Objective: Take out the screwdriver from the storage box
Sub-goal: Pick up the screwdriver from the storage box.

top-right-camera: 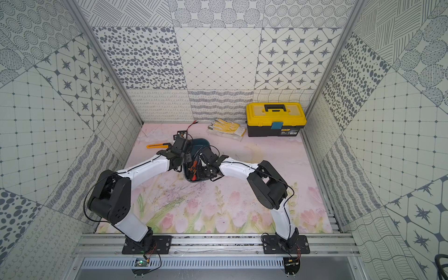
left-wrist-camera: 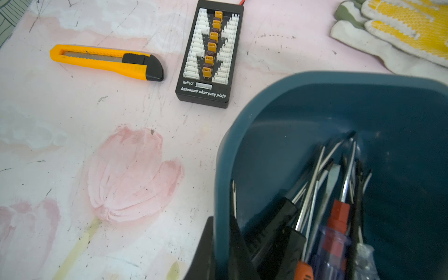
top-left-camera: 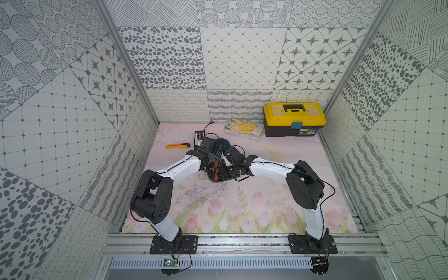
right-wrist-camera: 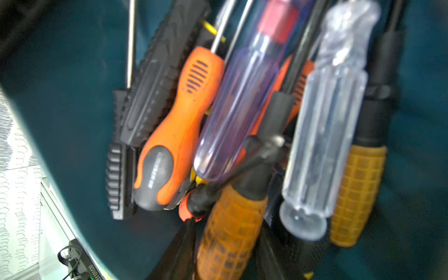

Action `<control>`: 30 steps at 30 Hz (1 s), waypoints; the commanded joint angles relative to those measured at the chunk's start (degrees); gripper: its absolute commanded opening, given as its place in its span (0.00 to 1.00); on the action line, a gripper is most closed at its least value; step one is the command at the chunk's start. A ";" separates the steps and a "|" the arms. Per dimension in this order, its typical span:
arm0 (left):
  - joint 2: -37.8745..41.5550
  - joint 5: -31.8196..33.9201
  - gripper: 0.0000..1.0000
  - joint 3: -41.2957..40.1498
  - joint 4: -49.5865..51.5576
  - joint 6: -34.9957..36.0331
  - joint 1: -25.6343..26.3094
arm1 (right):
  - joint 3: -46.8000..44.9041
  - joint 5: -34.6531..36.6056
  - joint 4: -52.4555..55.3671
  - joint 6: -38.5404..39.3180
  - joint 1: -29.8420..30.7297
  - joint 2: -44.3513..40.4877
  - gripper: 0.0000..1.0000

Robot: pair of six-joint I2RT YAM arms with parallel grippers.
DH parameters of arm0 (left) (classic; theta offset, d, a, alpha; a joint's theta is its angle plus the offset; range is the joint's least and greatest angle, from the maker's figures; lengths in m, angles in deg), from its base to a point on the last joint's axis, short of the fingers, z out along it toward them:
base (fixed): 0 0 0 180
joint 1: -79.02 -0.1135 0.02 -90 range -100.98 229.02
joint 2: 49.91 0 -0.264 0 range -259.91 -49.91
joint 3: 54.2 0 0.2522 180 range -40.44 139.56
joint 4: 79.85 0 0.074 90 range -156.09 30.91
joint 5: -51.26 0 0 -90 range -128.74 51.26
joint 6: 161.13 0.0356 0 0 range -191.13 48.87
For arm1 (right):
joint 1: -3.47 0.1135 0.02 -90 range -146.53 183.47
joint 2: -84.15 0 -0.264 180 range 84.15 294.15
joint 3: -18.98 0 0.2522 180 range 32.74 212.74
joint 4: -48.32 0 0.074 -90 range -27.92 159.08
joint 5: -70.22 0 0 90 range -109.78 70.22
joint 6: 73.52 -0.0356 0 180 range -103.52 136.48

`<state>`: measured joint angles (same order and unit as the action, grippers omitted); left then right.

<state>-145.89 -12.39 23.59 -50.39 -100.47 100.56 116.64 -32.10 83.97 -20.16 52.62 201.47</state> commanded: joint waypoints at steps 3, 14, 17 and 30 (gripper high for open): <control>0.27 2.83 0.00 0.10 -4.11 0.03 -0.19 | 0.27 0.63 1.25 0.86 0.43 0.33 0.34; -0.38 3.37 0.00 0.39 -3.90 -0.01 -0.18 | -2.14 1.54 -2.36 3.11 0.43 -3.34 0.10; -0.76 3.61 0.00 0.57 -3.79 -0.10 -0.18 | -2.89 2.33 -3.09 3.32 0.34 -4.41 0.04; -0.88 3.80 0.00 0.81 -3.49 -0.19 -0.29 | -5.38 7.11 -4.07 7.18 -1.97 -11.59 0.00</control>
<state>-146.57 -11.34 23.57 -50.32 -100.49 100.56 112.10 -26.76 82.31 -15.04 51.66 193.34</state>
